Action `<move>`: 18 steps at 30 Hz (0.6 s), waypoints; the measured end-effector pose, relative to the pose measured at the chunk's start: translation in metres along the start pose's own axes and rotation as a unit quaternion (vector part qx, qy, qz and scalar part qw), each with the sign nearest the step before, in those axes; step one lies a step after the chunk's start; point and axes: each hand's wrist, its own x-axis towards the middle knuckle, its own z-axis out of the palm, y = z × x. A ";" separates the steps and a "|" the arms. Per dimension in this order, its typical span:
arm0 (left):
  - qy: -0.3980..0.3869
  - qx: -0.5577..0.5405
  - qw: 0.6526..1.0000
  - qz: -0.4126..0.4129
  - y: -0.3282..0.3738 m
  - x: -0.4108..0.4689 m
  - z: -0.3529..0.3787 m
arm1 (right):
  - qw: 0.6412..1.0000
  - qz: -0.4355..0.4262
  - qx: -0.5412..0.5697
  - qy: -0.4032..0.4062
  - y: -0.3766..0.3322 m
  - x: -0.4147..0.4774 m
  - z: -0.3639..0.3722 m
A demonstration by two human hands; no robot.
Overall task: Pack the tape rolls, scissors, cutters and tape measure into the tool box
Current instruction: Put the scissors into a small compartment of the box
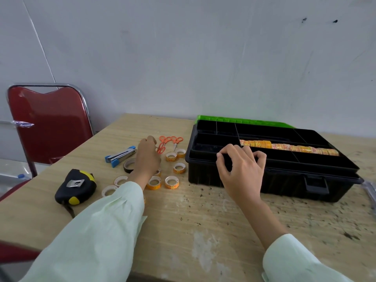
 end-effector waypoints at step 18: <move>-0.036 -0.332 0.933 0.133 0.147 0.025 0.001 | 0.889 0.228 0.381 -0.110 0.010 0.137 -0.001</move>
